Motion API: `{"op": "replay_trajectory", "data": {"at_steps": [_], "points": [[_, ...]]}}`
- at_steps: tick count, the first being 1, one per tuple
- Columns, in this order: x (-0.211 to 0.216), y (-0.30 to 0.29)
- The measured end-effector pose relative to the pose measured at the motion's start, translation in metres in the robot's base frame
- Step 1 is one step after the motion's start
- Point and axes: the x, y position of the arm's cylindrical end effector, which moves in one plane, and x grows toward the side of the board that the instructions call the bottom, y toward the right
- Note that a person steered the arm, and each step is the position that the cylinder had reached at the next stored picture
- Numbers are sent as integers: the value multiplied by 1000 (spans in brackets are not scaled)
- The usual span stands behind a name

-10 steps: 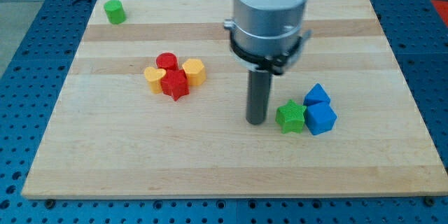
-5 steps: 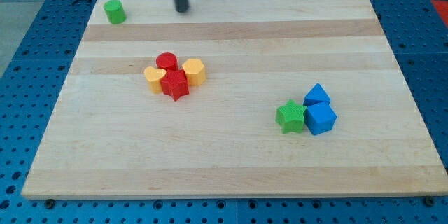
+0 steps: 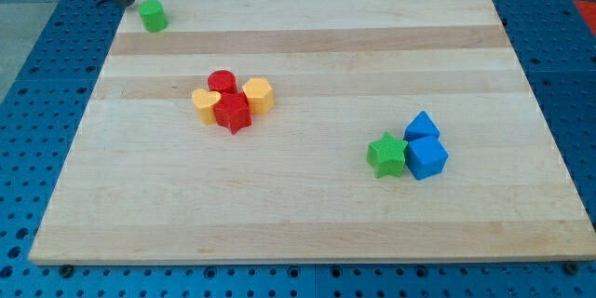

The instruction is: Slide the green circle slightly right

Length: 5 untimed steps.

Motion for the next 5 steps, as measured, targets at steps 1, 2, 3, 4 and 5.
{"op": "replay_trajectory", "data": {"at_steps": [1, 2, 3, 4, 5], "points": [[31, 20], [61, 45], [71, 78], [66, 49], [53, 7]]}}
